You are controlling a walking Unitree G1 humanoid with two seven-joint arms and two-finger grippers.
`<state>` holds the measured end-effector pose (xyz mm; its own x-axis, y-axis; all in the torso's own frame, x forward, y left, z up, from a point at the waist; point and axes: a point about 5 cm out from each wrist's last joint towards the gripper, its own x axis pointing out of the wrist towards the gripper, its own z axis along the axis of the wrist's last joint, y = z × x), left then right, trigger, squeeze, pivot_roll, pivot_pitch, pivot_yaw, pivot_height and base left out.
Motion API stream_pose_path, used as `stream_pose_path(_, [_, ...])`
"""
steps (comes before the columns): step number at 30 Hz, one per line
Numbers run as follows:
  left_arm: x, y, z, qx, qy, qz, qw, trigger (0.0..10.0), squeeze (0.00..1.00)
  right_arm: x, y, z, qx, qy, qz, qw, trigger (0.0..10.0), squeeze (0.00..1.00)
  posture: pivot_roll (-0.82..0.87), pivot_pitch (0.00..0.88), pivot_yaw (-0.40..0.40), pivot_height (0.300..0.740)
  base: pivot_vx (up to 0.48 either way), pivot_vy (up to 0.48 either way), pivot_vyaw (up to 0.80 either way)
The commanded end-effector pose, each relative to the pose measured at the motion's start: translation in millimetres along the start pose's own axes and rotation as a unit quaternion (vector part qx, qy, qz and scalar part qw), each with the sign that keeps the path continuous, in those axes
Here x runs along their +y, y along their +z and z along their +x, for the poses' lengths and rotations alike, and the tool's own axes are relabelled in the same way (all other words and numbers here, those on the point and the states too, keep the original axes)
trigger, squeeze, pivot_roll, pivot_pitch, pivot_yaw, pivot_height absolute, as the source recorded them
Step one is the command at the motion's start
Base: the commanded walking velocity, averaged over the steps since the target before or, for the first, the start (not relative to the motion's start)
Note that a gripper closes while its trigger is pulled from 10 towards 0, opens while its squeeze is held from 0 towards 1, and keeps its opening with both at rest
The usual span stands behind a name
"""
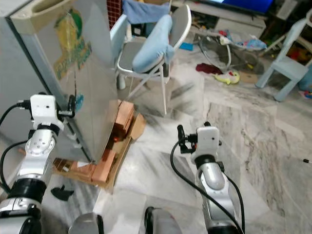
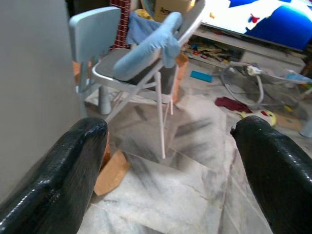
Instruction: Restocking fridge
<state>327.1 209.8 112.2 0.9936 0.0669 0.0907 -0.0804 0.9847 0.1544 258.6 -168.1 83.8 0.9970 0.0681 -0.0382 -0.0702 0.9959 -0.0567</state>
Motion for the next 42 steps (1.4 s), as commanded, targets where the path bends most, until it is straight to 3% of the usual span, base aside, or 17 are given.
stream_pose_path(1, [-20.4, 10.5, 5.8, -0.021, -0.071, 0.021, 0.997, 10.0, 0.0, -1.6, 3.6, 0.9, -0.004, -0.003, -0.004, 1.0, 10.0, 0.0, 0.02, 0.117, -0.101, 0.74, 0.0, 0.0, 0.0])
stream_pose_path(5, [-65.6, 22.0, 2.7, -0.046, -0.199, 0.038, 0.978, 10.0, 0.0, 0.5, 2.3, 2.7, -0.002, 0.001, -0.002, 1.0, 10.0, 0.0, 0.03, 0.111, -0.102, 0.74, 0.0, 0.0, 0.0])
stream_pose_path(6, [-65.6, 22.0, 2.7, -0.046, -0.199, 0.038, 0.978, 10.0, 0.0, 0.5, 2.3, 2.7, -0.002, 0.001, -0.002, 1.0, 10.0, 0.0, 0.03, 0.111, -0.102, 0.74, 0.0, 0.0, 0.0])
stream_pose_path(7, [-73.4, 23.4, 1.8, -0.05, -0.218, 0.042, 0.974, 10.0, 0.0, 1.1, 2.2, 3.3, -0.001, 0.002, -0.002, 1.0, 10.0, 0.0, 0.03, 0.11, -0.102, 0.74, 0.0, 0.0, 0.0])
stream_pose_path(8, [-91.7, 26.8, -1.1, -0.059, -0.251, 0.033, 0.966, 10.0, 0.0, 1.9, 2.4, 4.9, -0.002, 0.003, -0.001, 1.0, 10.0, 0.0, 0.04, 0.108, -0.104, 0.74, 0.0, 0.0, 0.0])
stream_pose_path(9, [-91.7, 26.8, -1.1, -0.059, -0.251, 0.033, 0.966, 10.0, 0.0, 1.9, 2.4, 4.9, -0.002, 0.003, -0.001, 1.0, 10.0, 0.0, 0.04, 0.108, -0.104, 0.74, 0.0, 0.0, 0.0])
stream_pose_path(10, [-109.5, 29.4, -6.2, -0.07, -0.3, 0.046, 0.95, 10.0, 0.0, 2.3, 2.9, 6.5, -0.002, 0.003, -0.001, 1.0, 10.0, 0.0, 0.04, 0.105, -0.107, 0.74, 0.0, 0.0, 0.0])
stream_pose_path(12, [-124.4, 32.2, -12.0, -0.08, -0.344, 0.055, 0.934, 10.0, 0.0, 2.6, 3.5, 7.6, -0.003, 0.005, -0.001, 1.0, 10.0, 0.0, 0.04, 0.102, -0.106, 0.74, 0.0, 0.0, 0.0])
stream_pose_path(13, [-139.6, 37.5, -17.7, -0.092, -0.387, 0.058, 0.916, 10.0, 0.0, 2.2, 4.6, 8.1, -0.006, 0.004, -0.001, 1.0, 10.0, 0.0, 0.03, 0.1, -0.104, 0.74, 0.0, 0.0, 0.0])
stream_pose_path(14, [-143.2, 39.1, -18.1, -0.097, -0.394, 0.062, 0.912, 10.0, 0.0, 1.5, 5.2, 8.4, -0.008, 0.001, -0.002, 1.0, 10.0, 0.0, 0.03, 0.097, -0.101, 0.74, 0.0, 0.0, 0.0])
stream_pose_path(18, [-137.2, 35.7, -12.7, -0.091, -0.372, 0.072, 0.921, 10.0, 0.0, -0.1, 6.4, 7.7, -0.012, -0.006, -0.001, 1.0, 10.0, 0.0, 0.02, 0.093, -0.096, 0.74, 0.0, 0.0, 0.0])
stream_pose_path(20, [-121.1, 29.3, -8.0, -0.074, -0.35, 0.072, 0.931, 10.0, 0.0, 0.2, 6.2, 6.2, -0.012, -0.008, 0.001, 1.0, 10.0, 0.0, 0.02, 0.093, -0.094, 0.74, 0.0, 0.0, 0.0])
stream_pose_path(25, [-97.7, 19.6, -7.4, -0.057, -0.322, 0.082, 0.941, 10.0, 0.0, 0.6, 6.0, 7.8, -0.011, -0.008, 0.002, 1.0, 10.0, 0.0, 0.03, 0.097, -0.096, 0.74, 0.0, 0.0, -0.1])
stream_pose_path(26, [-89.2, 16.1, -9.6, -0.053, -0.314, 0.08, 0.944, 10.0, 0.0, 1.0, 5.2, 8.3, -0.009, -0.006, 0.005, 1.0, 10.0, 0.0, 0.03, 0.097, -0.096, 0.74, 0.0, 0.0, -0.8])
stream_pose_path(32, [-74.9, 7.5, -18.9, -0.046, -0.291, 0.065, 0.953, 10.0, 0.0, 2.9, 4.1, 9.5, -0.007, -0.003, 0.005, 1.0, 10.0, 0.0, 0.03, 0.094, -0.099, 0.74, 0.293, -0.256, -0.8])
stream_pose_path(42, [-64.7, -13.5, -41.9, -0.016, -0.276, 0.062, 0.959, 10.0, 0.0, 3.4, 2.4, 9.3, -0.004, -0.003, 0.008, 1.0, 10.0, 0.0, 0.02, 0.087, -0.095, 0.74, 0.399, -0.217, -0.8])
